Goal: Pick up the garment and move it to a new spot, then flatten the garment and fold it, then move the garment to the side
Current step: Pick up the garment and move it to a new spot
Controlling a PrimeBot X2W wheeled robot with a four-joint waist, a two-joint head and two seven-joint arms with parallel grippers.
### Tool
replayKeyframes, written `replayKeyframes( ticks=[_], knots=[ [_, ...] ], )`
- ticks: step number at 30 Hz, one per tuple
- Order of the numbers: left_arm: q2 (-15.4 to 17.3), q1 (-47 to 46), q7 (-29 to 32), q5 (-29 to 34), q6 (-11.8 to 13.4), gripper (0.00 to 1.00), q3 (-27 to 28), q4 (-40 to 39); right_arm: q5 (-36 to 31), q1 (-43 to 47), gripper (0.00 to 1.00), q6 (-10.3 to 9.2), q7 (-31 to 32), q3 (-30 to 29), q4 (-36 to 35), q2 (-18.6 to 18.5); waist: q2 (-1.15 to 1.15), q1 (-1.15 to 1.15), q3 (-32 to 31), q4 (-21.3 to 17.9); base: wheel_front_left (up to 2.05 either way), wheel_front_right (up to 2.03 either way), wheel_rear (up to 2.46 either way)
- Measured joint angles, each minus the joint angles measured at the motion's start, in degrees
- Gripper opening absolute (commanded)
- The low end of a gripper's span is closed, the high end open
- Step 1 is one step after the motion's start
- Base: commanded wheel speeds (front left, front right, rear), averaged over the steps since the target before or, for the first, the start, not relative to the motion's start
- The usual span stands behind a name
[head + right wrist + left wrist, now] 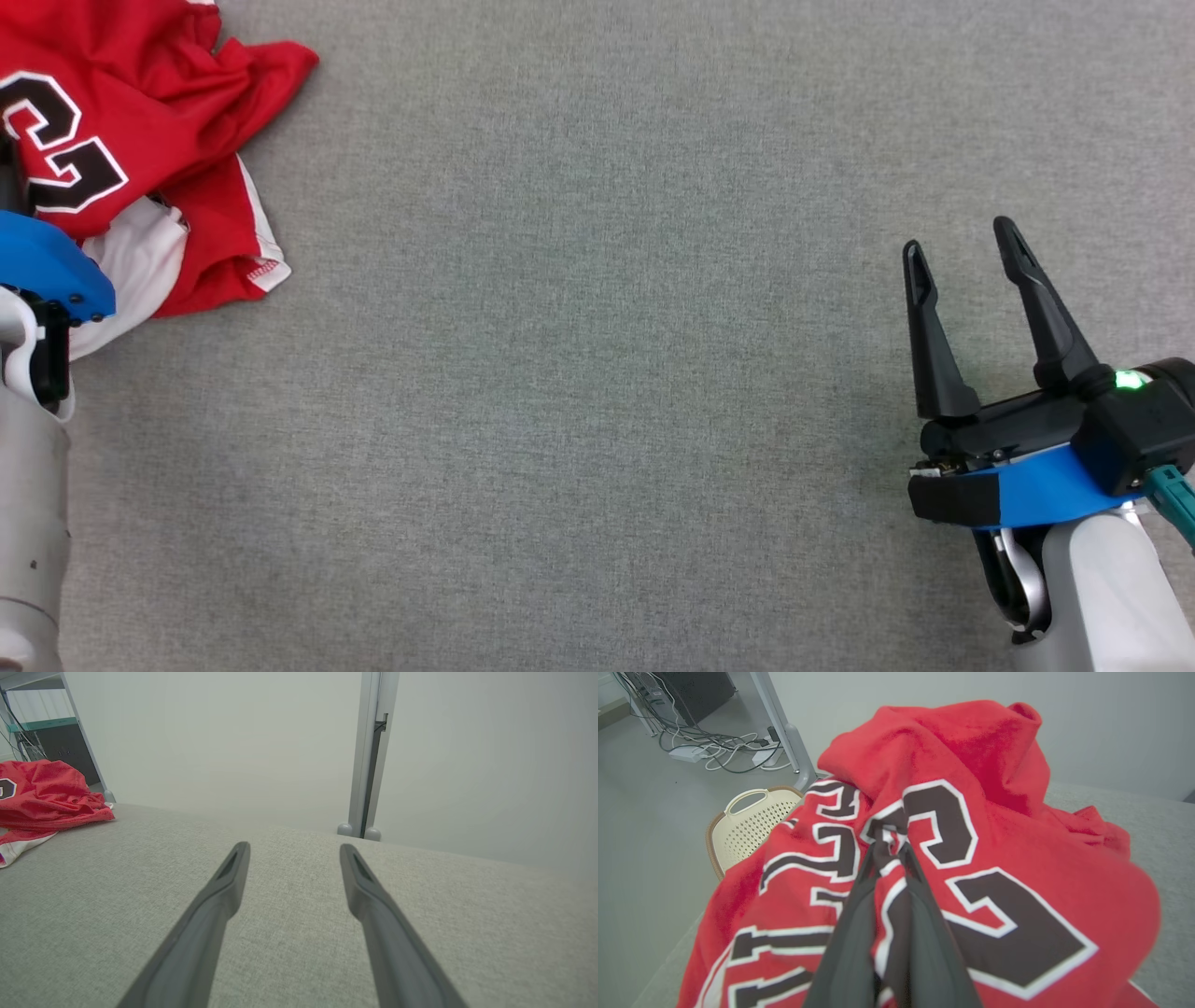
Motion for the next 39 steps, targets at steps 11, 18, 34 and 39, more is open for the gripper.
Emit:
replayKeyframes(
  ticks=[11, 18, 34, 39],
  knots=[
    [3.12, -2.6, -5.48, 2.72, 0.2, 0.0, -3.88, -9.94, 1.91, 0.65, 1.0, 0.0, -1.4, 1.07, 3.97, 1.3, 0.0, 0.0, -6.72, -1.08, 0.0, 0.0, 0.0],
    [3.61, -2.89, -5.8, 4.58, 0.6, 0.0, -5.89, -22.63, 3.74, 1.57, 1.0, 0.0, -1.74, 1.81, 6.17, 1.92, 0.0, -0.01, -10.34, -3.67, 0.0, 0.0, 0.0],
    [2.72, -1.32, 4.78, 3.77, 0.32, 0.0, -13.52, -52.31, 10.7, 2.17, 1.0, 0.0, -1.89, 5.39, 5.37, 2.23, 0.0, 0.0, -12.55, -18.96, 0.0, 0.0, 0.0],
    [0.18, 0.29, 5.9, 2.65, 0.31, 0.0, -17.0, -53.68, 11.72, 1.76, 1.0, 0.0, -1.89, 6.39, 5.1, 2.23, 0.0, 0.0, -12.19, -22.82, 0.0, 0.0, 0.0]
  ],
)
